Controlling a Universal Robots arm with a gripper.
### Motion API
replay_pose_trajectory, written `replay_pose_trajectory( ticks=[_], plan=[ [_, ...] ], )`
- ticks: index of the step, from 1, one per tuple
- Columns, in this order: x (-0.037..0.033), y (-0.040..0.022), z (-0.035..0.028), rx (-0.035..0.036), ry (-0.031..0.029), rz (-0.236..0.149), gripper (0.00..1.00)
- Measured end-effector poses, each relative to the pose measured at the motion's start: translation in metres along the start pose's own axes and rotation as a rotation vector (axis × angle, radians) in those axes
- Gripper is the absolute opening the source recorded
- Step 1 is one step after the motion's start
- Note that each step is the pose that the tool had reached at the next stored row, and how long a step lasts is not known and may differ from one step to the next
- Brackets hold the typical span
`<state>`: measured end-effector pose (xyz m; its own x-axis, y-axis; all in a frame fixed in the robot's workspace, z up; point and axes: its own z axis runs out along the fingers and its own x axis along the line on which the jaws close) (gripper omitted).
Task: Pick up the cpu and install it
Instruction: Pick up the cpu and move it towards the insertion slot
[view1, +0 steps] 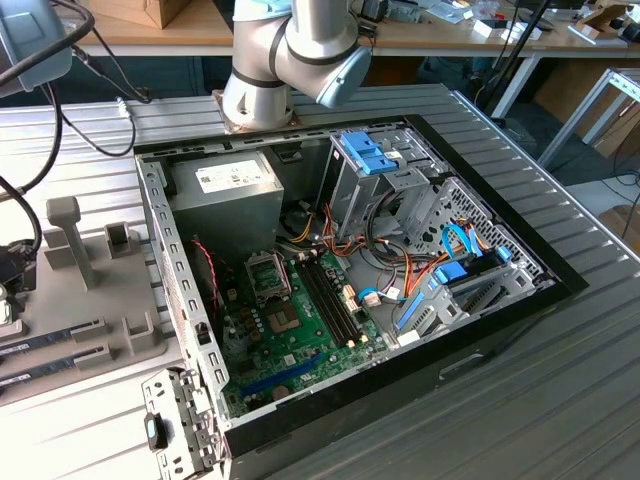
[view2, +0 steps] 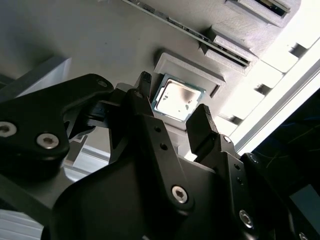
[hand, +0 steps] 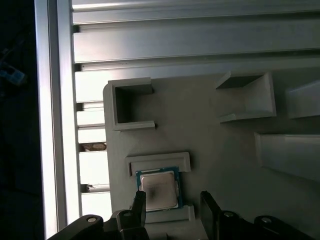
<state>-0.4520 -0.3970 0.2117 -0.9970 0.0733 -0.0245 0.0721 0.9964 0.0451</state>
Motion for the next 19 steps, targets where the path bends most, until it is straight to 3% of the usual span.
replay_pose_trajectory(
  ticks=[19],
  plan=[
    [0.0007,-0.0004,0.0080,0.0001,0.0001,0.000,0.56]
  ],
)
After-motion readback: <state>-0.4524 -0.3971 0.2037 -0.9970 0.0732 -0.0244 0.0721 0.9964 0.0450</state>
